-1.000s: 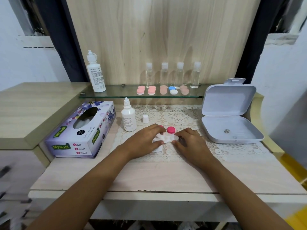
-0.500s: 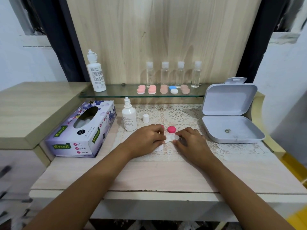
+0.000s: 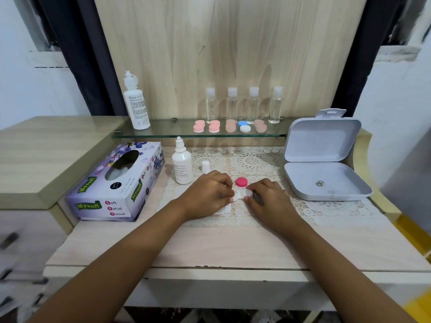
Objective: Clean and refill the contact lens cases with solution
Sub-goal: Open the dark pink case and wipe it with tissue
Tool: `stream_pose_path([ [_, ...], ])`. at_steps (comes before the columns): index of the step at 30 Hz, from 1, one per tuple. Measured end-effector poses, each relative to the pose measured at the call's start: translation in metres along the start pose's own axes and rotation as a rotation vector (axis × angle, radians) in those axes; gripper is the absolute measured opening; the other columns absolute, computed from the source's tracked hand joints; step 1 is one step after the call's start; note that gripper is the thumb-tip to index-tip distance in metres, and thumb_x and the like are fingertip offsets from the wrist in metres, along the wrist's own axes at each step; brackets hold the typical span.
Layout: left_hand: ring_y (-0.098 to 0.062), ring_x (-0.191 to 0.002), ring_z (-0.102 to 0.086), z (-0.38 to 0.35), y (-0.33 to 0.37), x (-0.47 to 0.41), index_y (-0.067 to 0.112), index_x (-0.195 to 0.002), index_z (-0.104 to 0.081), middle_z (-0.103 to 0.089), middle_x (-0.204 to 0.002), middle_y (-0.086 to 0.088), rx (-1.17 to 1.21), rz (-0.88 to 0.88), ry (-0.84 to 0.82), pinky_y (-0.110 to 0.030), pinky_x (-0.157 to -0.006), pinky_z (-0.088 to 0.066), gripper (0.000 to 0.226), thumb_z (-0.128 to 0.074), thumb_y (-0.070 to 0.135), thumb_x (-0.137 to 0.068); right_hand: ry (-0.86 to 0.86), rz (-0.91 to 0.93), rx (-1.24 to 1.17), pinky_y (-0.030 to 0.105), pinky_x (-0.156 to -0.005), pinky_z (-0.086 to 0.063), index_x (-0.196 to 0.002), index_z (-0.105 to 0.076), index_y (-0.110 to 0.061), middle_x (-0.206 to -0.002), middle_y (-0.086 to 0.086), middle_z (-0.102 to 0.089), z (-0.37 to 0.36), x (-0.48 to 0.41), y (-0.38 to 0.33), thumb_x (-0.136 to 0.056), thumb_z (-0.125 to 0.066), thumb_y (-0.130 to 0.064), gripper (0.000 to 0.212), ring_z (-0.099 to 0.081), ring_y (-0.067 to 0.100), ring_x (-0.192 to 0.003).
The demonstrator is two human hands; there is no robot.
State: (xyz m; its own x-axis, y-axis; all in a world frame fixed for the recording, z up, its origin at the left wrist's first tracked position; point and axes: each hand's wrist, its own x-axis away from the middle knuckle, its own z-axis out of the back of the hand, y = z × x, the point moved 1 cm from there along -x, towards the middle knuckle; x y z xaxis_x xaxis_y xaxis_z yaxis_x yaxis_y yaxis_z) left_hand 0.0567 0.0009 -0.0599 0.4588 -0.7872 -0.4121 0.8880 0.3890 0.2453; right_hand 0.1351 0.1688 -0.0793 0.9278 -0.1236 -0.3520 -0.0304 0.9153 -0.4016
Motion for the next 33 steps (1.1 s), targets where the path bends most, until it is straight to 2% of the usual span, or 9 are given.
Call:
stream_pose_path([
  [4, -0.019, -0.093, -0.051, 0.004, -0.001, 0.003, 0.019, -0.103, -0.072, -0.053, -0.098, -0.001, -0.080, 0.020, -0.073, -0.039, -0.078, -0.046, 0.020, -0.061, 0.023, -0.088, -0.004, 0.004, -0.007, 0.034, -0.086, -0.035, -0.116, -0.059, -0.023, -0.111, -0.003, -0.055, 0.000, 0.000, 0.001, -0.090, -0.054, -0.034, 0.029, -0.047, 0.021, -0.106],
  [8, -0.013, -0.099, -0.051, 0.009, -0.002, 0.004, 0.021, -0.118, -0.063, -0.049, -0.108, 0.002, -0.011, 0.134, -0.161, -0.023, -0.083, -0.040, 0.030, -0.046, 0.015, -0.094, -0.003, 0.001, 0.002, 0.034, -0.086, -0.033, -0.116, -0.059, -0.023, -0.112, -0.003, -0.055, 0.000, 0.000, 0.001, -0.090, -0.053, -0.035, 0.029, -0.046, 0.021, -0.108],
  [10, -0.008, -0.099, -0.050, 0.011, -0.002, 0.000, 0.020, -0.120, -0.059, -0.052, -0.111, 0.006, 0.014, 0.168, -0.165, -0.017, -0.082, -0.036, 0.029, -0.045, 0.015, -0.095, 0.000, 0.000, 0.002, 0.033, -0.086, -0.033, -0.116, -0.058, -0.024, -0.112, -0.003, -0.055, 0.000, 0.000, 0.000, -0.090, -0.053, -0.035, 0.029, -0.045, 0.020, -0.108],
  [15, -0.009, -0.089, -0.055, 0.010, 0.000, -0.010, 0.013, -0.107, -0.058, -0.062, -0.103, 0.002, 0.123, 0.228, -0.036, -0.022, -0.078, -0.044, 0.020, -0.061, 0.018, -0.088, 0.001, 0.008, 0.001, 0.034, -0.087, -0.034, -0.119, -0.058, -0.024, -0.112, -0.003, -0.054, 0.001, 0.000, 0.000, -0.090, -0.054, -0.035, 0.031, -0.046, 0.020, -0.108],
  [17, -0.010, -0.085, -0.053, 0.004, 0.003, -0.011, 0.010, -0.102, -0.064, -0.060, -0.097, 0.001, 0.110, 0.243, -0.002, -0.022, -0.076, -0.042, 0.019, -0.065, 0.020, -0.085, 0.001, 0.007, 0.000, 0.033, -0.086, -0.033, -0.119, -0.058, -0.024, -0.111, -0.003, -0.054, 0.001, 0.001, 0.000, -0.090, -0.054, -0.035, 0.031, -0.046, 0.020, -0.108],
  [20, -0.008, -0.085, -0.052, -0.002, 0.006, -0.009, 0.008, -0.099, -0.070, -0.051, -0.095, 0.008, 0.102, 0.243, 0.017, -0.021, -0.076, -0.041, 0.023, -0.066, 0.026, -0.085, 0.004, 0.007, 0.000, 0.032, -0.085, -0.033, -0.118, -0.058, -0.024, -0.111, -0.003, -0.055, 0.000, 0.000, 0.001, -0.089, -0.054, -0.036, 0.031, -0.046, 0.020, -0.108],
  [23, -0.006, -0.089, -0.047, 0.000, 0.004, -0.002, 0.011, -0.103, -0.070, -0.047, -0.098, 0.012, 0.022, 0.181, -0.021, -0.027, -0.079, -0.042, 0.028, -0.061, 0.033, -0.088, 0.003, 0.007, 0.002, 0.031, -0.083, -0.031, -0.118, -0.058, -0.024, -0.113, -0.003, -0.054, 0.000, 0.000, 0.001, -0.089, -0.054, -0.036, 0.031, -0.045, 0.020, -0.108],
  [28, -0.014, -0.098, -0.043, 0.002, 0.000, 0.003, 0.017, -0.117, -0.064, -0.050, -0.113, 0.004, -0.159, 0.083, -0.119, -0.031, -0.083, -0.038, 0.031, -0.057, 0.031, -0.090, 0.000, 0.011, 0.014, 0.031, -0.082, -0.030, -0.119, -0.057, -0.024, -0.113, -0.004, -0.054, -0.001, -0.001, 0.002, -0.090, -0.053, -0.036, 0.031, -0.045, 0.019, -0.108],
  [33, -0.012, -0.097, -0.041, 0.006, 0.001, -0.006, 0.017, -0.116, -0.064, -0.052, -0.106, 0.006, -0.161, 0.052, -0.188, -0.034, -0.088, -0.038, 0.029, -0.056, 0.029, -0.091, 0.003, 0.016, 0.024, 0.031, -0.081, -0.030, -0.118, -0.057, -0.025, -0.113, -0.004, -0.054, -0.002, -0.001, 0.002, -0.091, -0.052, -0.036, 0.030, -0.045, 0.019, -0.108],
])
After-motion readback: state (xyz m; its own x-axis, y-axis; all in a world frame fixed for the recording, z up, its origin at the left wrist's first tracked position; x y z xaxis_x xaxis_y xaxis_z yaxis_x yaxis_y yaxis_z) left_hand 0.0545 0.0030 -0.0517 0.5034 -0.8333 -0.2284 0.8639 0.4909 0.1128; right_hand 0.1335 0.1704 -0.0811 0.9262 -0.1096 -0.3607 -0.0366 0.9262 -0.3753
